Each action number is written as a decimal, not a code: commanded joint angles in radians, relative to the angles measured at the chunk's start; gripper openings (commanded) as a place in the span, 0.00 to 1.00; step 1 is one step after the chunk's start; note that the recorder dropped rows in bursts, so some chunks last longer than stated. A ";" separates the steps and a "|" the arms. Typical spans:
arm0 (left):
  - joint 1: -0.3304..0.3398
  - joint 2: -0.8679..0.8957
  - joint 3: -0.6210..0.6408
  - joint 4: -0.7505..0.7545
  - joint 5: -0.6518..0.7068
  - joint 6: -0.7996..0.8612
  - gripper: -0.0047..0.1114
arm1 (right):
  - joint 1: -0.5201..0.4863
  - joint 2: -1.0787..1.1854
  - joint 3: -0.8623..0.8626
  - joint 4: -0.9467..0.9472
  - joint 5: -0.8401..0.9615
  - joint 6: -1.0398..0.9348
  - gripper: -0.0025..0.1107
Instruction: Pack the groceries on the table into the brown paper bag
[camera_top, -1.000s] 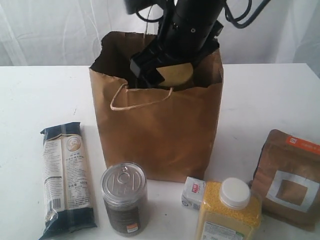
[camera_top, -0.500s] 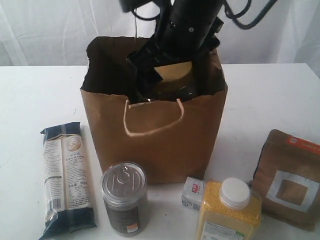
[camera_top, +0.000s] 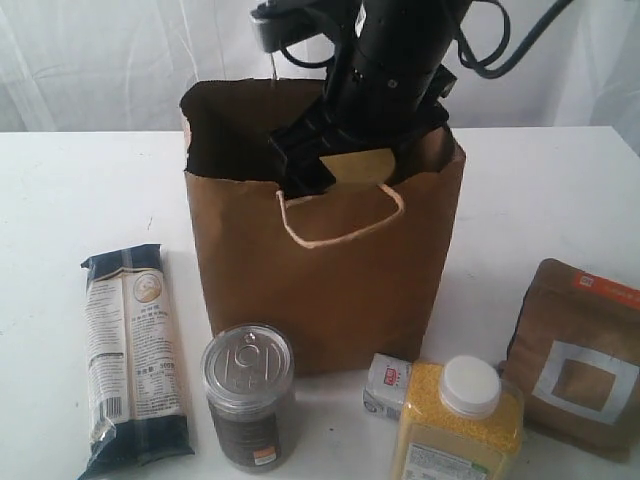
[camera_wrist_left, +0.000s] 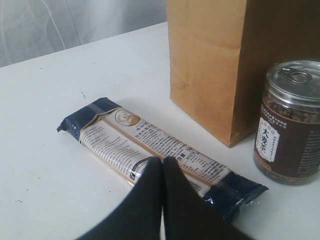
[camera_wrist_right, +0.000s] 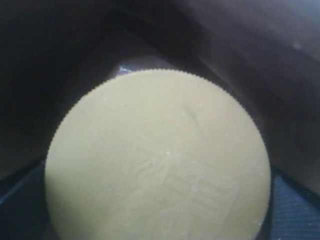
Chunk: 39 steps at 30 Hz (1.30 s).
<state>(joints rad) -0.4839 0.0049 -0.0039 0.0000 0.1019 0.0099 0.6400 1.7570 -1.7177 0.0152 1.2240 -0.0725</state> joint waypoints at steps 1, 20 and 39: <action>0.004 -0.005 0.004 -0.006 -0.003 -0.010 0.04 | -0.017 -0.016 0.024 -0.008 -0.050 0.006 0.82; 0.004 -0.005 0.004 -0.006 -0.003 -0.010 0.04 | 0.018 -0.056 0.004 -0.008 -0.003 0.010 0.82; 0.004 -0.005 0.004 -0.006 -0.003 -0.010 0.04 | 0.017 -0.090 0.034 0.033 -0.019 0.025 0.82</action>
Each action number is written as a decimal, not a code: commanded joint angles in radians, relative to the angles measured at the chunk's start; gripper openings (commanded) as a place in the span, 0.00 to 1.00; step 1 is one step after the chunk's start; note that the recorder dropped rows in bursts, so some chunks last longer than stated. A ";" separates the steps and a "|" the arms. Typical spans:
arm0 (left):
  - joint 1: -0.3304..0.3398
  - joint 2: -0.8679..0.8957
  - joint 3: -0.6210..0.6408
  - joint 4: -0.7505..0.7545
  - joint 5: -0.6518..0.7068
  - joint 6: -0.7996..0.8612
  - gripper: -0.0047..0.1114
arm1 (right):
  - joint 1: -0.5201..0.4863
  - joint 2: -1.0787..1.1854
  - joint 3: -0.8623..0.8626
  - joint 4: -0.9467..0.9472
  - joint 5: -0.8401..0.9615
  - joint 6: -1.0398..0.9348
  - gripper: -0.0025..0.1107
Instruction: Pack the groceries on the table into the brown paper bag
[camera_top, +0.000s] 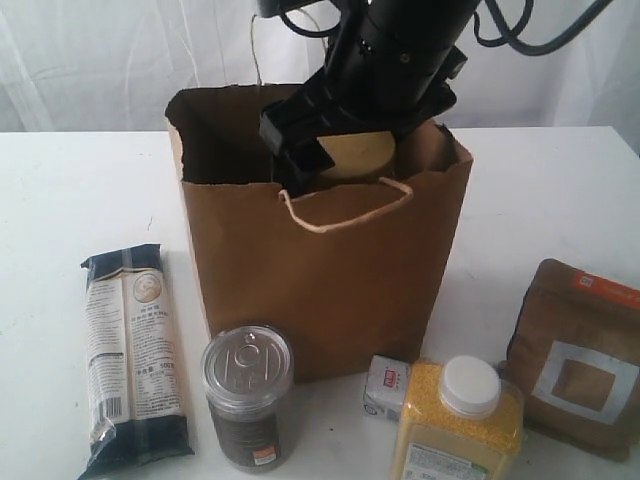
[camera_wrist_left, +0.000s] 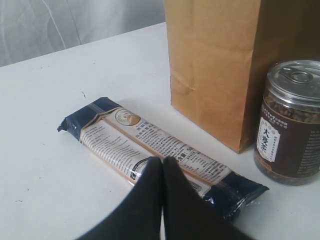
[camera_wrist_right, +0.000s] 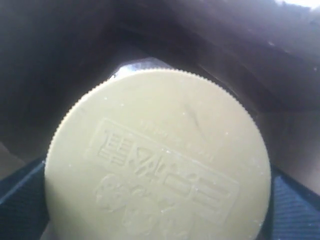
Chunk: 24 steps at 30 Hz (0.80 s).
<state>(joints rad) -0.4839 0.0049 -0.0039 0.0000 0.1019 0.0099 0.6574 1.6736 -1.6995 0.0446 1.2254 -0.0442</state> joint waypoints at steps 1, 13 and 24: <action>0.004 -0.005 0.004 -0.006 -0.003 -0.010 0.04 | 0.000 -0.007 0.024 0.004 -0.020 -0.003 0.82; 0.004 -0.005 0.004 -0.006 -0.003 -0.010 0.04 | 0.002 -0.010 0.084 0.006 -0.055 -0.003 0.82; 0.004 -0.005 0.004 -0.006 -0.003 -0.010 0.04 | 0.002 -0.016 0.084 0.008 -0.104 -0.004 0.82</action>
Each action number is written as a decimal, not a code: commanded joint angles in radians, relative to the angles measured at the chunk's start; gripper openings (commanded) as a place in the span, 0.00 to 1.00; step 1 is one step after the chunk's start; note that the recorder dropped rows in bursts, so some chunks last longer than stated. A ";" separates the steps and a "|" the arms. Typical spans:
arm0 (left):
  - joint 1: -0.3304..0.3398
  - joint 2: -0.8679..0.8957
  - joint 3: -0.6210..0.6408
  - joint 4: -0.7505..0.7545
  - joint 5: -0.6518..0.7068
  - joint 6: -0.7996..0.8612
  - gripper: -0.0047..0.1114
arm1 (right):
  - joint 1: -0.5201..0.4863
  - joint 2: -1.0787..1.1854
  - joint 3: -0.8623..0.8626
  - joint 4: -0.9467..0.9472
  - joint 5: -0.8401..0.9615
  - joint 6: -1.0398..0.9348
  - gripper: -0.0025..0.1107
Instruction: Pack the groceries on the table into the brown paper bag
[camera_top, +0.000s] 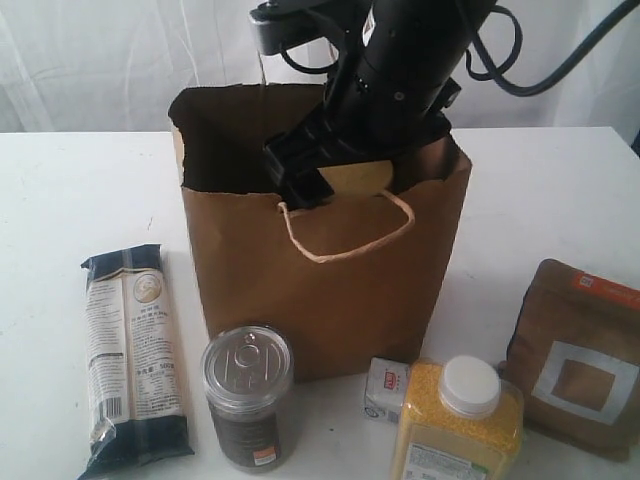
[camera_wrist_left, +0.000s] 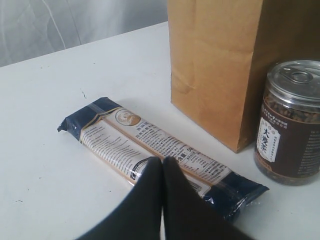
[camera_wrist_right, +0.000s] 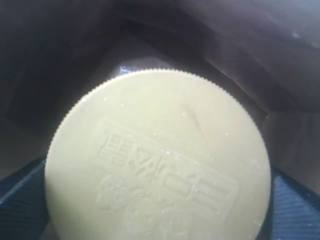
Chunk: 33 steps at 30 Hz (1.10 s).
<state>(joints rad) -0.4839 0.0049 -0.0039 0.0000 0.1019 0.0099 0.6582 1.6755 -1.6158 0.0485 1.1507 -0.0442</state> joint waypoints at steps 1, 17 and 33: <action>0.004 -0.005 0.004 -0.006 -0.003 -0.010 0.04 | 0.001 -0.018 0.000 0.004 -0.031 -0.004 0.82; 0.004 -0.005 0.001 -0.148 -0.293 -0.361 0.04 | 0.001 -0.022 0.000 0.004 -0.029 -0.004 0.82; 0.002 0.366 -0.557 -0.102 0.135 -0.284 0.04 | 0.001 -0.022 0.000 0.004 -0.023 -0.122 0.82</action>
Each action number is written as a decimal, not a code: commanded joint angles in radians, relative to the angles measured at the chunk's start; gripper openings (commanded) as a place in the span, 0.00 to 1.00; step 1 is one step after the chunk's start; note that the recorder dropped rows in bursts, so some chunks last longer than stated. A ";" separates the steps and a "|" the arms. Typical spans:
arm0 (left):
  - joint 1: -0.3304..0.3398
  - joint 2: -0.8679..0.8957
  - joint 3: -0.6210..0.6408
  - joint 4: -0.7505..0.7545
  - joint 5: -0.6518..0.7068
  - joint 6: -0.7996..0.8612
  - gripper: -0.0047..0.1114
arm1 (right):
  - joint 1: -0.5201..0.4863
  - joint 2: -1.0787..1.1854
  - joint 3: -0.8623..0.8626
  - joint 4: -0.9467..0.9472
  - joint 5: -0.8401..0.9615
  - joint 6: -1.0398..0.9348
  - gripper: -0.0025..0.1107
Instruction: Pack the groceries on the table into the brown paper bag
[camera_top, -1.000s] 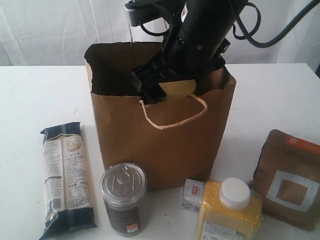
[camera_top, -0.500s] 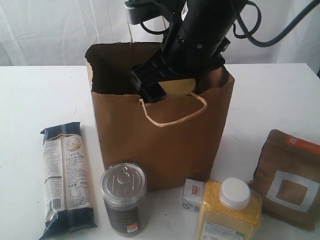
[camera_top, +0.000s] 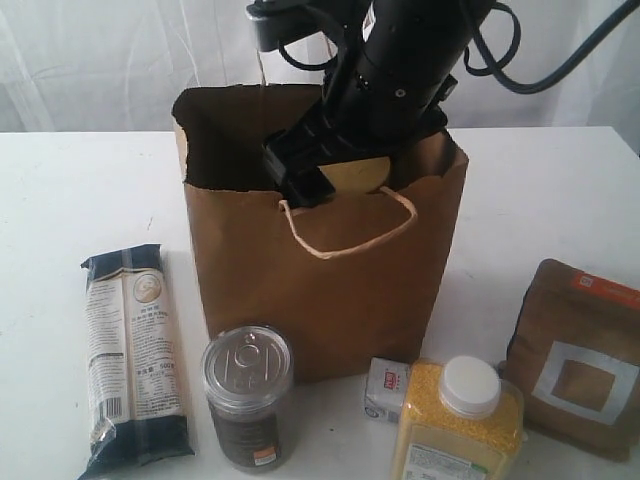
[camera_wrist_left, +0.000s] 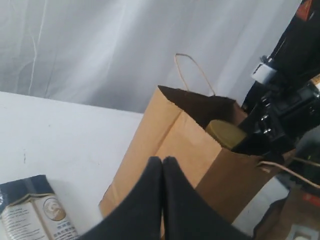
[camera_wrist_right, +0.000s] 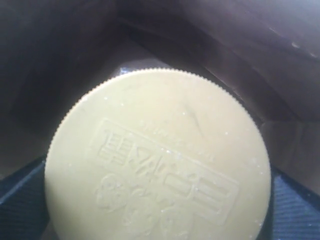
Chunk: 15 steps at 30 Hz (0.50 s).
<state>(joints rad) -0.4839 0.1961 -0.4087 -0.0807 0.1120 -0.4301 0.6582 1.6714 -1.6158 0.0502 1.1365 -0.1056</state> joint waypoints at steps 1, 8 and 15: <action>0.002 0.236 -0.203 -0.056 0.151 0.236 0.04 | 0.001 -0.018 0.000 0.003 -0.006 -0.074 0.82; 0.002 0.642 -0.542 -0.413 0.316 0.800 0.04 | 0.001 -0.018 0.000 0.003 -0.002 -0.095 0.82; 0.002 0.956 -0.850 -0.516 0.467 1.065 0.04 | 0.001 -0.018 0.000 0.003 0.012 -0.117 0.82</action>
<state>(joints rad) -0.4839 1.0729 -1.1596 -0.5588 0.5324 0.5496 0.6582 1.6714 -1.6158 0.0502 1.1469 -0.2020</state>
